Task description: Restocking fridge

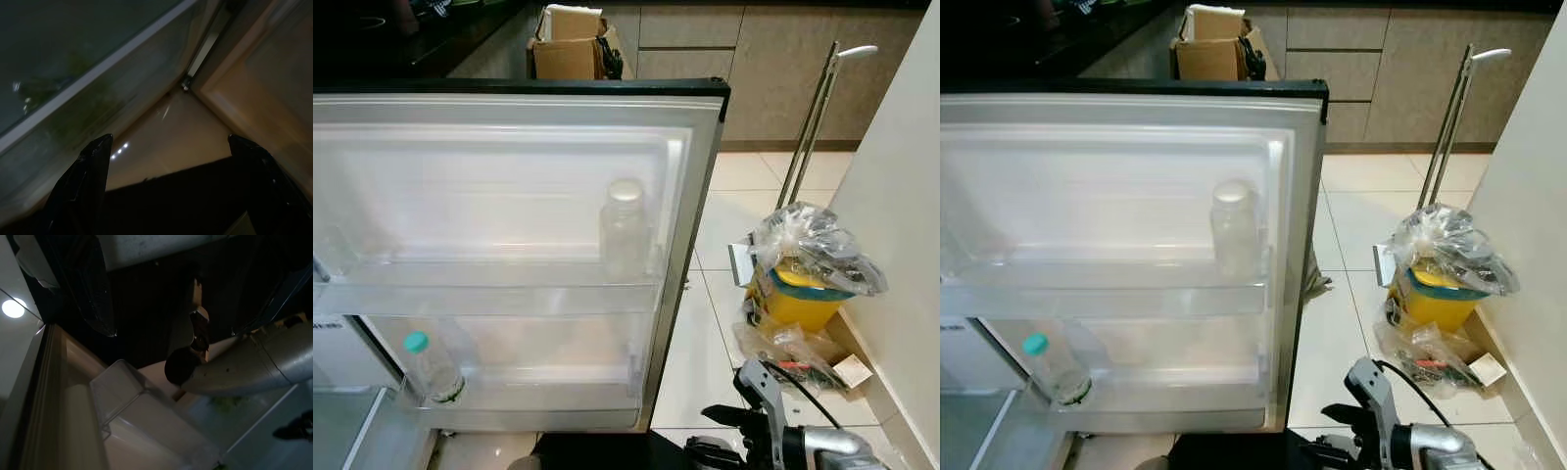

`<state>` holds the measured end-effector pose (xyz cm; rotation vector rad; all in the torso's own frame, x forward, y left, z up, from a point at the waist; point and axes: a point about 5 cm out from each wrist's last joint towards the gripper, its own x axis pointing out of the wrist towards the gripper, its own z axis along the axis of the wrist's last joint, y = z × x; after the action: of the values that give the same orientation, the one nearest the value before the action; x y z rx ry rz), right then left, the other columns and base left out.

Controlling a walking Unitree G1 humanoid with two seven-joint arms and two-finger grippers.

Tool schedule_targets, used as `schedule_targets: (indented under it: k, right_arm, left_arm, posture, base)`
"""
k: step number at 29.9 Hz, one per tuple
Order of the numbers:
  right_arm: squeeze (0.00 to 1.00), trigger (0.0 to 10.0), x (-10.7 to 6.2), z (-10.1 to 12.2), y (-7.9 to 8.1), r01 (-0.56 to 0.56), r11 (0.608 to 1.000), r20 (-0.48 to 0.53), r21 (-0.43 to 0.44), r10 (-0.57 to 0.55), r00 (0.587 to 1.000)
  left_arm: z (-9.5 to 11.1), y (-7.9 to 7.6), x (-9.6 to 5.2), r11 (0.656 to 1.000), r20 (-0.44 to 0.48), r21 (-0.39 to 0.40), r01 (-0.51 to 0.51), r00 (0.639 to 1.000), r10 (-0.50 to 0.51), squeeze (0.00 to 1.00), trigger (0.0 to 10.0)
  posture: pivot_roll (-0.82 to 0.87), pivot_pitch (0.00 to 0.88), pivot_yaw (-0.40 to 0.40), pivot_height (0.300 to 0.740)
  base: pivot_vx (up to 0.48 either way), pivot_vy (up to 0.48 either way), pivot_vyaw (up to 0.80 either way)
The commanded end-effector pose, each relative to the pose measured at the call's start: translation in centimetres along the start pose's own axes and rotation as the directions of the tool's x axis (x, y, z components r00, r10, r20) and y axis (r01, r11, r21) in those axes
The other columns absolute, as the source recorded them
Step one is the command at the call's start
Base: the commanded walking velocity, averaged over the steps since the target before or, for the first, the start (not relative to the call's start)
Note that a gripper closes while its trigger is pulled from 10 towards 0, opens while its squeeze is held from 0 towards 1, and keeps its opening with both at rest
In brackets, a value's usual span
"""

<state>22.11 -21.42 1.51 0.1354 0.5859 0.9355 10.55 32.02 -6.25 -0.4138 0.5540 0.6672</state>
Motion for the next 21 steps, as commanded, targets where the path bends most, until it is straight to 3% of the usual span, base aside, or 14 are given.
schedule_targets:
  k: [1,11,15,21]
  right_arm:
    - [0.00,10.0,-0.2,-0.4,-0.2,0.009,0.999,0.016,0.032,-0.010,1.000]
    - [0.00,10.0,-0.3,-2.5,-1.0,0.117,0.983,0.006,0.143,-0.119,0.993]
    - [0.00,10.0,-0.7,-4.8,-1.3,0.236,0.940,-0.021,0.246,-0.239,0.971]
    - [0.00,10.0,-1.0,-6.1,-1.0,0.262,0.918,-0.034,0.297,-0.264,0.964]
  left_arm:
    - [-1.1,-0.3,-0.3,1.000,-0.048,0.015,0.011,0.999,-0.011,0.00,10.0]
    - [-2.0,-1.6,-0.3,0.996,-0.100,0.057,0.075,0.993,-0.069,0.00,10.0]
    - [-3.1,-3.1,-0.3,0.988,-0.146,0.078,0.130,0.982,-0.117,0.00,10.0]
    - [-3.5,-3.6,-0.4,0.984,-0.165,0.090,0.155,0.977,-0.138,0.00,10.0]
  posture:
    - [-0.04,0.063,0.014,0.561]
    - [-0.04,0.061,0.014,0.596]
    - [-0.04,0.056,0.015,0.616]
    - [-0.05,0.053,0.016,0.636]
  base:
    - [0.000,0.000,0.00]
    - [0.000,0.000,0.00]
    - [0.000,0.000,0.00]
    - [0.000,0.000,0.00]
